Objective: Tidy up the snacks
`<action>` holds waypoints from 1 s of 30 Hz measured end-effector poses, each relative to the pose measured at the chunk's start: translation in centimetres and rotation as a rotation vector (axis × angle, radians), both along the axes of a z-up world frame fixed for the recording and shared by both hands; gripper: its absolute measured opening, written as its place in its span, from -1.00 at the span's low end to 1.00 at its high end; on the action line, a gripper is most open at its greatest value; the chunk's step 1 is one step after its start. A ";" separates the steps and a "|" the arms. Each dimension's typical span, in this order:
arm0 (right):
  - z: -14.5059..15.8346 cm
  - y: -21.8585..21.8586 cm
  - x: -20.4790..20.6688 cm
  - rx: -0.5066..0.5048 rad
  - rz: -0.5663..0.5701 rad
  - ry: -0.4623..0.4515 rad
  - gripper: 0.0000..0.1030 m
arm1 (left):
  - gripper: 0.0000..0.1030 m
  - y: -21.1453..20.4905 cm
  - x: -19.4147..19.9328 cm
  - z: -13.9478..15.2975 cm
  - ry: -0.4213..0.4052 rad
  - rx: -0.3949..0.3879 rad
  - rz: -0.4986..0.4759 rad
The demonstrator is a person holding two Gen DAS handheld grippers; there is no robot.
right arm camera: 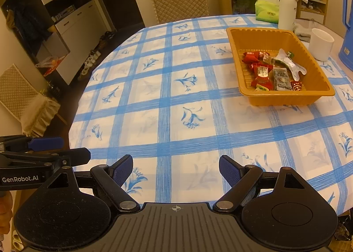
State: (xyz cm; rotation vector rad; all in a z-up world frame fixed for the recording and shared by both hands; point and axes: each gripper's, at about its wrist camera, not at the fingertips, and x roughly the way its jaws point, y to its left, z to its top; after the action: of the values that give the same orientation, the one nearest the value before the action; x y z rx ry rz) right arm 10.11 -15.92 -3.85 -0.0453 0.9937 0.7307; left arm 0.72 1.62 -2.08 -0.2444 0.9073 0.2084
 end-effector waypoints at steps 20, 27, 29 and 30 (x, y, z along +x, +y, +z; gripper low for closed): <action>0.1 0.0 0.0 0.000 0.001 -0.002 0.65 | 0.34 0.0 0.0 0.1 -0.002 0.001 0.000; 0.1 0.0 0.0 0.000 0.001 -0.003 0.65 | 0.34 0.0 0.0 0.3 -0.003 0.001 0.001; 0.1 0.0 0.1 0.001 0.001 -0.003 0.65 | 0.34 0.0 0.0 0.3 -0.004 0.002 0.000; 0.1 0.0 0.0 0.000 0.001 -0.003 0.65 | 0.34 0.0 0.0 0.3 -0.004 0.002 0.001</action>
State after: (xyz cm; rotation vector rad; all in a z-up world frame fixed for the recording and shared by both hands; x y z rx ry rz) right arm 10.14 -15.90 -3.76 -0.0467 0.9908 0.7313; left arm 0.74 1.61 -1.78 -0.2435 0.9032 0.2091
